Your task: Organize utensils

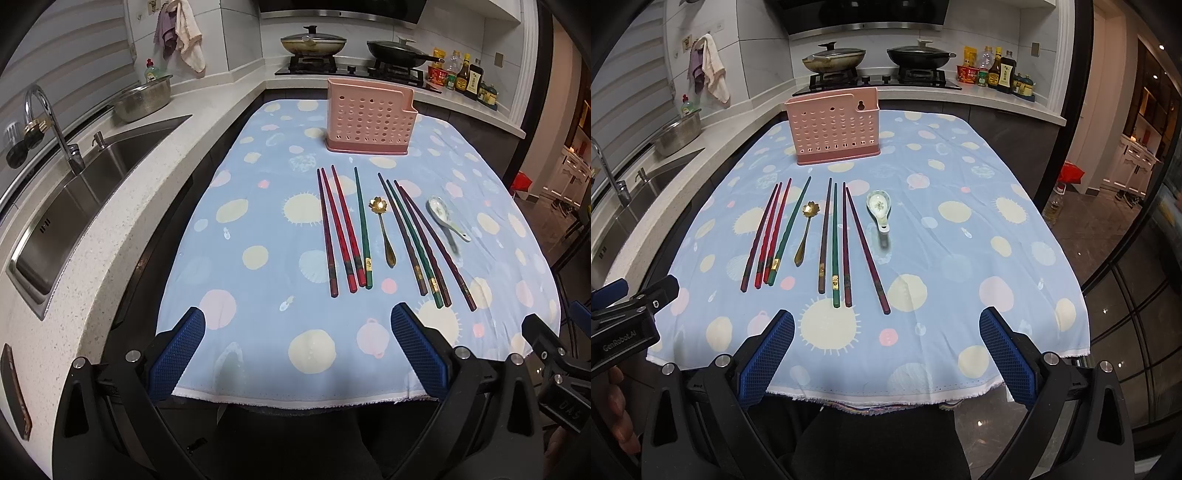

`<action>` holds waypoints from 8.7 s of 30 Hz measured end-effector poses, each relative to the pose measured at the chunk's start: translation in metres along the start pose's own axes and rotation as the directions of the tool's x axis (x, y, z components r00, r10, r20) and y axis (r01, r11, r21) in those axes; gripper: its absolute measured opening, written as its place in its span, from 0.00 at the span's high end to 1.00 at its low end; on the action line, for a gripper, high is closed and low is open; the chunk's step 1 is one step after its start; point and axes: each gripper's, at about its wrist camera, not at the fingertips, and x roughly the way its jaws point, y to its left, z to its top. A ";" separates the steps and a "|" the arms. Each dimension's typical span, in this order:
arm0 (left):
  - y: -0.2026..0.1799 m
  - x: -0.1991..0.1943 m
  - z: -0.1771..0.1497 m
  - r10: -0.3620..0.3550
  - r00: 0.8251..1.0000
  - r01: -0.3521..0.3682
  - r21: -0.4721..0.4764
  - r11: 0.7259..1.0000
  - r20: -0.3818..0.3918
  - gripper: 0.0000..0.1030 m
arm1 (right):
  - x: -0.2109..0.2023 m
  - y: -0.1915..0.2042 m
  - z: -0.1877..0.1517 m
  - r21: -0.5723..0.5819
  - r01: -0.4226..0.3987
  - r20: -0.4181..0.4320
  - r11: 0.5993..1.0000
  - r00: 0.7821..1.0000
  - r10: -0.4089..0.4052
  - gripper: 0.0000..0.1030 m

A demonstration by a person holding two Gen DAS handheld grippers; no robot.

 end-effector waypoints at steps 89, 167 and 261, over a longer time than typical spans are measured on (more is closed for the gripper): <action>-0.003 0.148 0.023 -0.180 0.964 0.186 0.014 0.982 -0.198 0.93 | 0.155 -0.016 0.090 0.151 -0.106 -0.118 0.983 0.985 0.124 0.76; 0.047 0.015 0.169 -0.195 0.940 0.218 -0.053 0.975 0.281 0.93 | 0.087 -0.033 0.127 0.160 -0.262 0.085 0.952 0.964 0.251 0.93; 0.009 0.114 0.017 -0.196 0.976 0.191 -0.054 0.980 -0.096 0.52 | 0.126 -0.011 0.009 0.089 -0.188 -0.176 0.978 0.964 0.201 0.76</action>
